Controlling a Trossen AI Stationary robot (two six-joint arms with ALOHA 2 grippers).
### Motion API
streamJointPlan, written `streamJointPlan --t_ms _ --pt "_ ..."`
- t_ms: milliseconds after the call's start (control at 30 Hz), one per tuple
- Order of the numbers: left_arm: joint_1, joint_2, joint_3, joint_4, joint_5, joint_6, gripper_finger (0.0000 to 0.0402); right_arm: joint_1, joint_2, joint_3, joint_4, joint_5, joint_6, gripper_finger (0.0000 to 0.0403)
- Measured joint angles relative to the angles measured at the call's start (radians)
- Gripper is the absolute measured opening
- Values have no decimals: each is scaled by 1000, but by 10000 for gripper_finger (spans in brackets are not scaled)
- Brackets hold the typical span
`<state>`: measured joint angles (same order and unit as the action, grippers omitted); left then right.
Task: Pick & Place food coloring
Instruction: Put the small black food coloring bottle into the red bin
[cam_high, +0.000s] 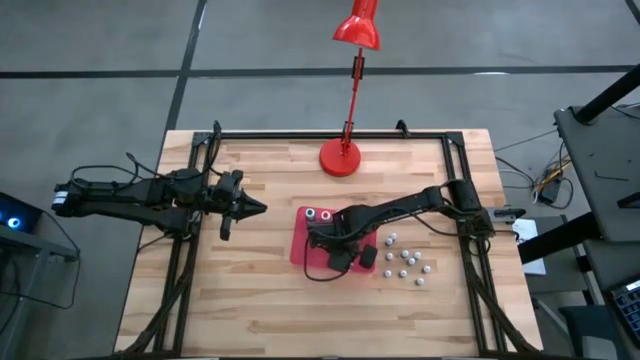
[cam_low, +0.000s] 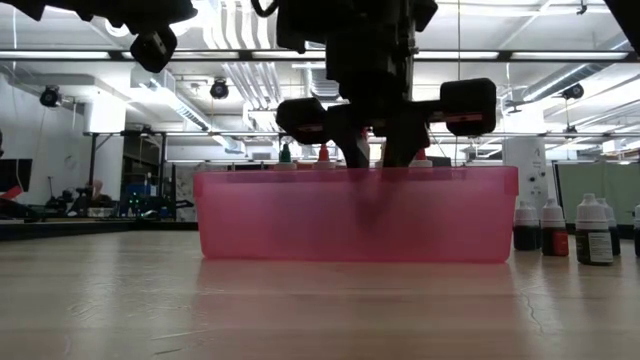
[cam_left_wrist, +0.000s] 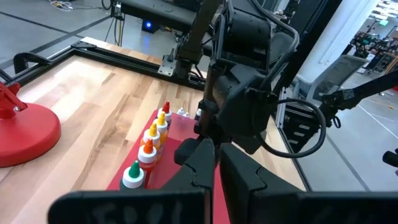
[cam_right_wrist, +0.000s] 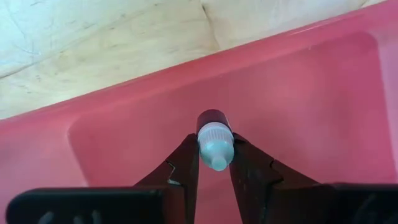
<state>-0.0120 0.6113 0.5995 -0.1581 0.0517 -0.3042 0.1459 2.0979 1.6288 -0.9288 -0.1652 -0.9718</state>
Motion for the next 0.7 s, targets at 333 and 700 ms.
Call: streamJointPlan --t_ms 333,700 --pt "0 0 0 0 0 -1 0 5 0 7 0 7 -27 68" --pt "0 0 0 0 0 -2 0 6 0 50 0 7 -57 68"
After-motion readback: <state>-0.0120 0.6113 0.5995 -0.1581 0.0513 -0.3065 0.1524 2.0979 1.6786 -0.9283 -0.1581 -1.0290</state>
